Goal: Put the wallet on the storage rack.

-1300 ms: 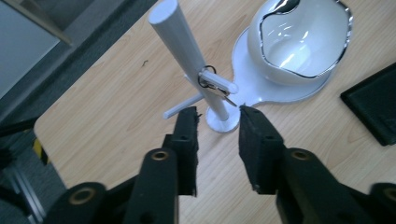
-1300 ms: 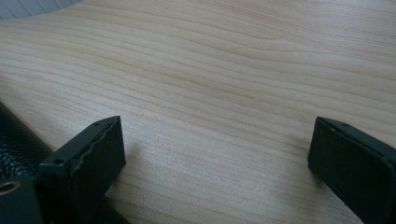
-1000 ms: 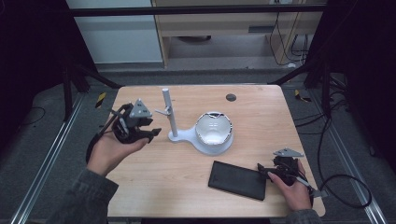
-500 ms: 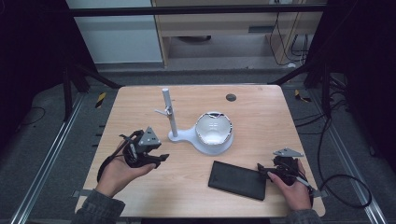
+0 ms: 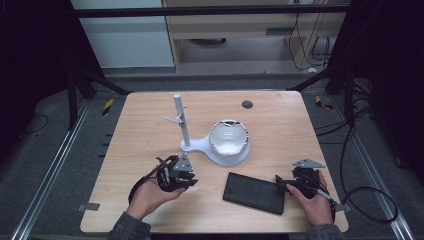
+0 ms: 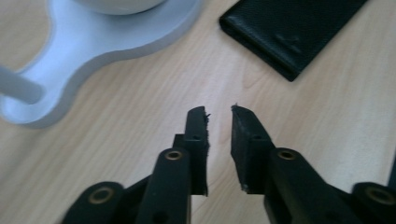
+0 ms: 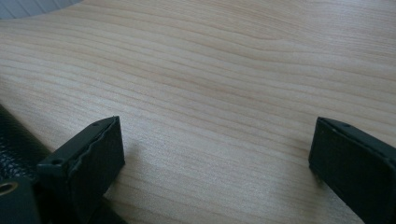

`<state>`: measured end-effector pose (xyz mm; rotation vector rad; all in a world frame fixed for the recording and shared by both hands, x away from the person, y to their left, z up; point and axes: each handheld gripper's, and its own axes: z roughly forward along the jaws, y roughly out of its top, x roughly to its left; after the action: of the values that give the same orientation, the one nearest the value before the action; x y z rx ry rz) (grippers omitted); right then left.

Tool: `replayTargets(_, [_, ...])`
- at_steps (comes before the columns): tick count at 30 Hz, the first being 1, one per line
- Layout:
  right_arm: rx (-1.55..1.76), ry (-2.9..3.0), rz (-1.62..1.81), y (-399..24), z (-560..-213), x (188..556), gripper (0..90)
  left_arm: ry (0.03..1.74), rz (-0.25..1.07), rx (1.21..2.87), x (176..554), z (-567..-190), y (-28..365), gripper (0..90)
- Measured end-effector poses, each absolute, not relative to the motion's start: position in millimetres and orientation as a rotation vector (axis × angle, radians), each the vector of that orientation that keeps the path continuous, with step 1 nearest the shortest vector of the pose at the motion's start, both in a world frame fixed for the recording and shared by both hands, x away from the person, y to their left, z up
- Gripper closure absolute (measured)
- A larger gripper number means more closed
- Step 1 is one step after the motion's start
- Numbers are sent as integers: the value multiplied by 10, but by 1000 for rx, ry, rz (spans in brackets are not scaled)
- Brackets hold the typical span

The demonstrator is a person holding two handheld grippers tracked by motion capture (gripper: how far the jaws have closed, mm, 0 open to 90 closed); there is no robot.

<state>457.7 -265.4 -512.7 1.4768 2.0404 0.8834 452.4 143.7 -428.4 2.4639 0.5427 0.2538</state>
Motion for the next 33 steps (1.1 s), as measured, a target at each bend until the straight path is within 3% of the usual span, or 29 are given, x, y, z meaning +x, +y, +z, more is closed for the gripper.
replayTargets(8, [1482,2040,884,-2649,-5126,4576,34,524,170,2487,4436,-4521,1235,883])
replayTargets(21, [1482,2043,890,-2642,-5126,4580,34,455,75,2521,4383,-4651,899,895])
replayTargets(33, [1470,2050,889,-2650,-5127,4589,31,436,65,2548,4384,-4754,771,895])
